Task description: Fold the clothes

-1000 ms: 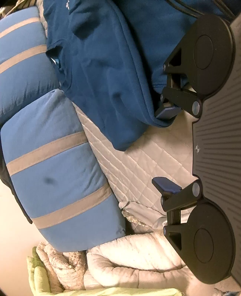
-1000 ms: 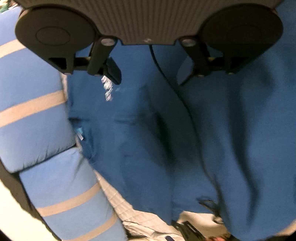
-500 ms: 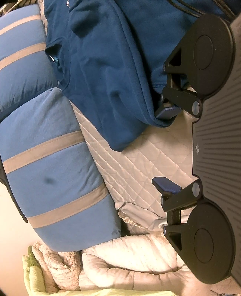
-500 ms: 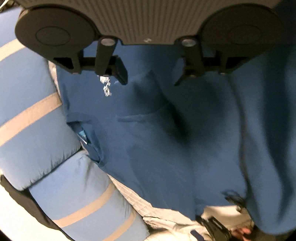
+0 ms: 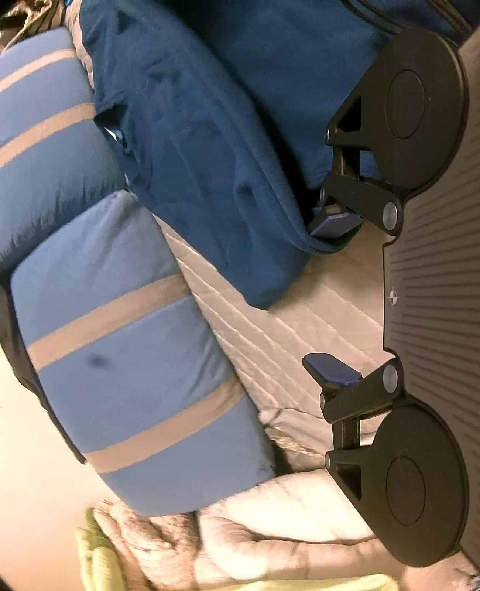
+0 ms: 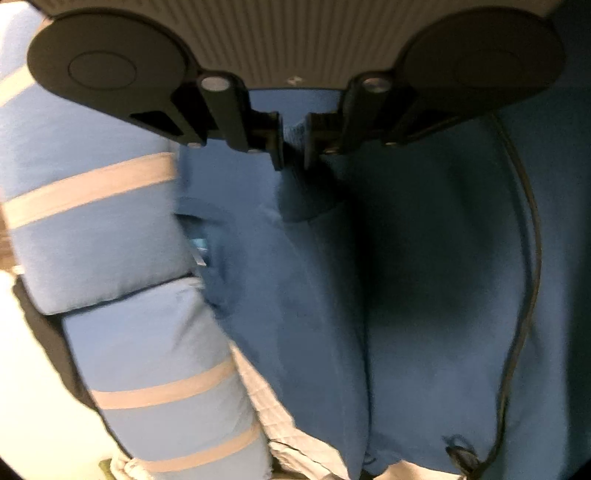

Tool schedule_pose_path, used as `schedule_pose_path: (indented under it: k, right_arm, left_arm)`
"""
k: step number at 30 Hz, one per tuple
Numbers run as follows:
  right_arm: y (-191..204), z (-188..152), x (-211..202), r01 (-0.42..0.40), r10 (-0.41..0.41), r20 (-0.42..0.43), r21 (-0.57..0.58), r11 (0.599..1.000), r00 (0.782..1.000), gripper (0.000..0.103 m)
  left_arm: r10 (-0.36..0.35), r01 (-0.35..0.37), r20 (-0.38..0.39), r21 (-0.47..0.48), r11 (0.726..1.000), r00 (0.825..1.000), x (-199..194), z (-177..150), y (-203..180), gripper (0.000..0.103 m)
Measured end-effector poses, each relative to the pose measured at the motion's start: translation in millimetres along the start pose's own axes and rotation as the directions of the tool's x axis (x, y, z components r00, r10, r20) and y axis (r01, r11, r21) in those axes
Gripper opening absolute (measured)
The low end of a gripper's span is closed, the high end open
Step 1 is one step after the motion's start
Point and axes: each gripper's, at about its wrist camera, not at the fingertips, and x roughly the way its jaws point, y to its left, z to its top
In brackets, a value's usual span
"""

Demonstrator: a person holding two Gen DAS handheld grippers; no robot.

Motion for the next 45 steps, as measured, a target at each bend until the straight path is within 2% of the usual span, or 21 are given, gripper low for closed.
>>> schedule_pose_path:
  k: [4,6,9,13,17,20,23,25,27,30,33,40,43,45]
  right_arm:
    - [-13,-9,-18,0.050,-0.051,-0.035,-0.028,0.998,0.998,0.009]
    - [-17,-14,-21,0.043,-0.045,-0.060,-0.023,0.999,0.997,0.009]
    - [-14,-20,-23,-0.032,0.032,-0.094,0.005,0.999,0.995,0.009]
    - [-2,-28,-25,-0.167,0.167,-0.122,0.010,0.986,0.978,0.009]
    - [1,-33,-29,-0.230,0.232,-0.128,0.025,0.973,0.964,0.009]
    - [6,-34,-32,-0.247,0.250,-0.133,0.042,0.968,0.959,0.009]
    - [6,-36,-34,-0.255,0.263,-0.125,0.073,0.964,0.957,0.009]
    - [3,-38,-32,-0.259,0.268,-0.119,0.081,0.962,0.956,0.010]
    - [3,-37,-31,-0.261,0.270,-0.119,0.081,0.962,0.956,0.010]
    - [5,-37,-33,-0.263,0.272,-0.121,0.082,0.961,0.955,0.010]
    - [4,-37,-31,-0.260,0.270,-0.122,0.091,0.961,0.955,0.010]
    - [3,-38,-29,-0.276,0.291,-0.122,0.126,0.953,0.949,0.010]
    - [1,-39,-26,-0.299,0.318,-0.126,0.149,0.943,0.940,0.011]
    - [-2,-41,-22,-0.308,0.332,-0.133,0.171,0.936,0.934,0.031]
  left_arm:
    - [-0.009,0.006,0.034,0.083,0.997,0.999,-5,5,-14,0.067]
    - [-0.007,0.000,0.044,0.143,0.990,0.999,-6,5,-24,0.067]
    - [0.011,-0.016,0.021,0.244,0.970,1.000,-1,1,-35,0.068]
    - [0.008,-0.009,0.002,0.259,0.966,1.000,2,-5,-36,0.070]
    - [-0.019,0.008,0.039,0.270,0.963,0.999,-9,-11,-32,0.070]
    - [-0.076,0.056,0.062,0.282,0.958,0.995,-25,-17,-31,0.070]
    - [-0.177,0.159,0.064,0.224,0.961,0.982,-35,-18,-22,0.070]
    - [-0.193,0.188,0.036,0.114,0.976,0.981,-24,-13,-12,0.070]
    - [-0.211,0.211,0.010,0.002,0.978,0.977,-13,-8,-1,0.070]
    - [-0.243,0.235,-0.025,-0.167,0.957,0.970,3,-1,15,0.070]
    - [-0.273,0.243,-0.054,-0.311,0.919,0.961,18,5,29,0.070]
    - [-0.199,0.175,-0.116,-0.185,0.967,0.973,24,-21,6,0.070]
    - [-0.180,0.158,-0.124,-0.169,0.973,0.976,18,-23,7,0.070]
    - [-0.178,0.156,-0.131,-0.165,0.974,0.975,12,-19,12,0.070]
